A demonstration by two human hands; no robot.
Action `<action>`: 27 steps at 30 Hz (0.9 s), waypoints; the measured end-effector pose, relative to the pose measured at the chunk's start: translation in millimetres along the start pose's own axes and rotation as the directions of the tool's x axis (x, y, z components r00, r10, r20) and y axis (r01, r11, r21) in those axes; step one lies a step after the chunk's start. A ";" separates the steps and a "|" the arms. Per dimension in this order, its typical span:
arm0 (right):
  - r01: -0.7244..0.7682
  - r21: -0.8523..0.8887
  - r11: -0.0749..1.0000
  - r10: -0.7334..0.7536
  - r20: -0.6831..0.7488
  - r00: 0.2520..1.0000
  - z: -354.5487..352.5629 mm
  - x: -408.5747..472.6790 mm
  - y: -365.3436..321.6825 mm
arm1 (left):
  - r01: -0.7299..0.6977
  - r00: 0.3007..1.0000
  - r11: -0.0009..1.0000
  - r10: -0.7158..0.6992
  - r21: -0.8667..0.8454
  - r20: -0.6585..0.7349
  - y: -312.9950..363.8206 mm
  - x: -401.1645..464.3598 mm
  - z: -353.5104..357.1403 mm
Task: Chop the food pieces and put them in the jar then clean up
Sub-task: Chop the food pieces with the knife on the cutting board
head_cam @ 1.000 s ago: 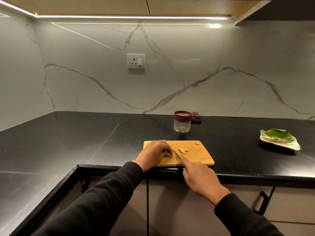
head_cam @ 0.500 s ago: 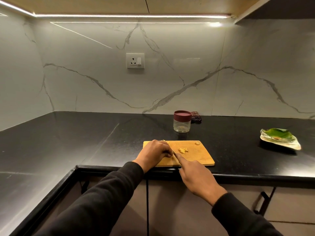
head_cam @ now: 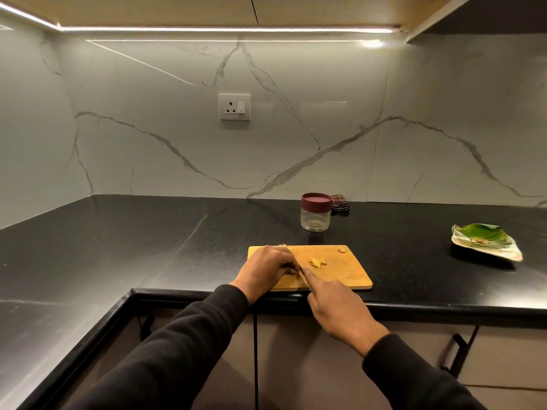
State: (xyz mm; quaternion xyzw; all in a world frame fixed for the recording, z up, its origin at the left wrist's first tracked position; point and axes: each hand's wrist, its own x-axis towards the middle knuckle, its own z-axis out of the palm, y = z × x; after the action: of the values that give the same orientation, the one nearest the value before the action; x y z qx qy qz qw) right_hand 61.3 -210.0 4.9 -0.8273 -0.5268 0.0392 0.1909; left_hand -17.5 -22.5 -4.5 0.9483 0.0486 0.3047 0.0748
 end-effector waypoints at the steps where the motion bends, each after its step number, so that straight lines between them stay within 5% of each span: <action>1: -0.001 0.002 1.000 0.001 0.002 1.000 0.3 0.4 -0.5 | -0.002 1.000 1.000 0.002 0.003 -0.001 -0.2 0.0 0.1; 14: -0.022 0.056 0.998 0.022 0.002 1.000 4.1 -10.5 -0.1 | 0.008 1.000 1.000 -0.008 -0.010 -0.010 -1.1 -0.2 1.6; 27: -0.011 -0.310 0.951 -0.012 -0.073 0.997 -2.9 -27.8 3.8 | 0.048 0.998 0.999 -0.047 -0.014 0.041 -2.3 1.2 4.1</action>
State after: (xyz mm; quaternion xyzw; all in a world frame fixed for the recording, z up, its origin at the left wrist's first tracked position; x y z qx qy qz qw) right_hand 53.1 -236.9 2.4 -0.8479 -0.5191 -0.0746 0.0781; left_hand -14.3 -20.5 -7.6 0.9523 0.0674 0.2836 0.0900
